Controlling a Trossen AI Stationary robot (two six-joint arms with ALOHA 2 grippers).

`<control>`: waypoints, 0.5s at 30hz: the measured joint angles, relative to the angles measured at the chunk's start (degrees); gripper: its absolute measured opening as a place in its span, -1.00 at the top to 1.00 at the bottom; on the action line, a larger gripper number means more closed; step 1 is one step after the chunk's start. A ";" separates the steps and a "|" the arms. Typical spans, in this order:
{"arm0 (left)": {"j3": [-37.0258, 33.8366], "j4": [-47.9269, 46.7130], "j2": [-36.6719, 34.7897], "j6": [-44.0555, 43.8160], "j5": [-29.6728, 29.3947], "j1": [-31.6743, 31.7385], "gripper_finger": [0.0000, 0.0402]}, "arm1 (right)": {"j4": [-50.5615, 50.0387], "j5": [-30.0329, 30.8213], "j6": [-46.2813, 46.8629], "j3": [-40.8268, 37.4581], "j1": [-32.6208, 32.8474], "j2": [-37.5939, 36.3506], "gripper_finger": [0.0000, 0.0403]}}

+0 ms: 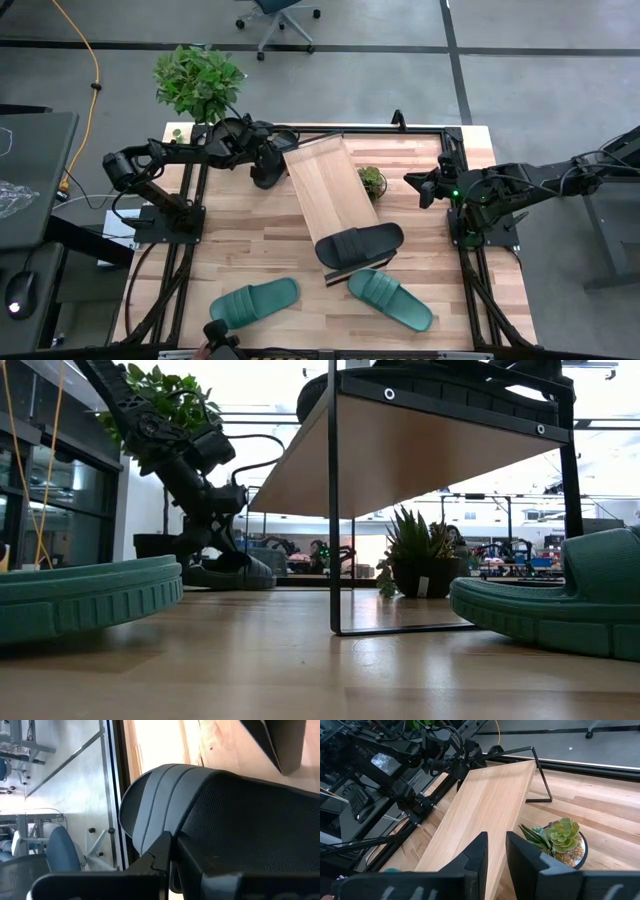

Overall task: Pick and place slides into the shelf
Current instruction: Put the black slipper on the shelf

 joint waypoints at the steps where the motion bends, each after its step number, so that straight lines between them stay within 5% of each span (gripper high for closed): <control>1: 0.01 -0.20 0.00 -0.10 -0.01 0.00 0.94 | -0.01 -0.13 -0.01 0.00 0.01 0.00 0.70; 15: 0.02 -4.94 -5.33 -3.57 -1.67 -0.02 0.98 | -0.05 -1.28 -0.05 0.00 0.02 0.00 0.70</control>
